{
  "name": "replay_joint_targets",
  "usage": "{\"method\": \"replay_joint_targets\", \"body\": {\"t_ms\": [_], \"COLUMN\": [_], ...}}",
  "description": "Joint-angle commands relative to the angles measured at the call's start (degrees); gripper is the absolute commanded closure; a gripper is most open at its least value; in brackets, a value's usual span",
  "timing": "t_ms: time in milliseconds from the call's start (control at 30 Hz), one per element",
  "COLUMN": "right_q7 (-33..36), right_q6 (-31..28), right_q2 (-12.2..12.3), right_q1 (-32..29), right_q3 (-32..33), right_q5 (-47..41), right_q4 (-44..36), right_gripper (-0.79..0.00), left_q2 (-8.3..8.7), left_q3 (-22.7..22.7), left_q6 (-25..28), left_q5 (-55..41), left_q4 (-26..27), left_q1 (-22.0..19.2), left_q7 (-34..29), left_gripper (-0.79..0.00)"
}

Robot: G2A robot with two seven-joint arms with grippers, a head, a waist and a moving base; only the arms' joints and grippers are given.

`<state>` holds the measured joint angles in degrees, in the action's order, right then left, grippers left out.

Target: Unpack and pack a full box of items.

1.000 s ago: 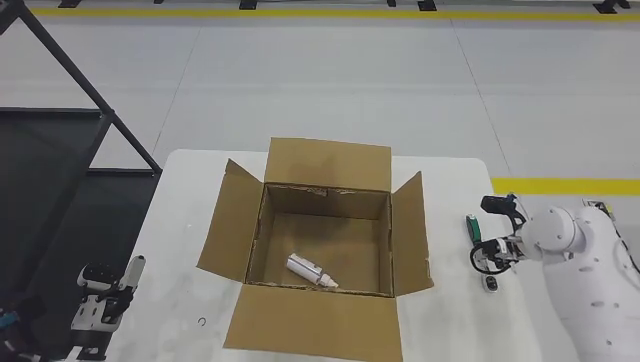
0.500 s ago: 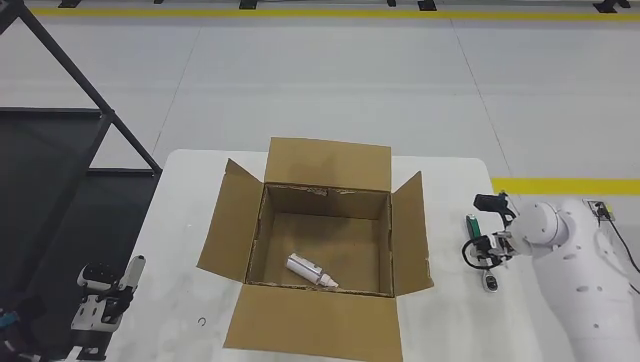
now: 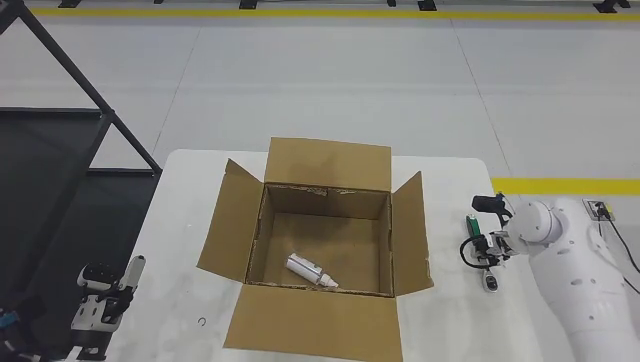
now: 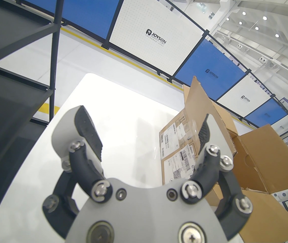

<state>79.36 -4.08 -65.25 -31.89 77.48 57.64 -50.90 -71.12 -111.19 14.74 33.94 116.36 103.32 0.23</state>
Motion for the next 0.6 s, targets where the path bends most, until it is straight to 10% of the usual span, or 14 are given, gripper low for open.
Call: {"method": "replay_joint_targets", "body": {"t_ms": [0, 200, 300, 567], "right_q7": [-0.3, -1.3, -1.8, -2.9], "right_q6": [-0.1, 0.3, 0.3, -0.6], "right_q2": [0.0, -0.1, -0.1, 0.8], "right_q1": [0.3, 1.5, 2.1, 2.3], "right_q3": [-0.3, -1.3, -1.9, 0.4], "right_q5": [-0.1, -0.2, -0.4, -2.6], "right_q4": [0.6, 3.0, 4.0, 1.2], "right_gripper": [-0.292, -0.234, -0.015, 0.0], "left_q2": [0.0, 0.0, 0.0, 0.0], "left_q3": [0.0, 0.0, 0.0, 0.0], "left_q6": [0.0, 0.0, 0.0, 0.0], "left_q5": [0.0, 0.0, 0.0, 0.0], "left_q4": [0.0, 0.0, 0.0, 0.0], "left_q1": [0.0, 0.0, 0.0, 0.0], "left_q7": [0.0, 0.0, 0.0, 0.0], "left_gripper": [-0.785, -0.785, -0.785, -0.785]}}
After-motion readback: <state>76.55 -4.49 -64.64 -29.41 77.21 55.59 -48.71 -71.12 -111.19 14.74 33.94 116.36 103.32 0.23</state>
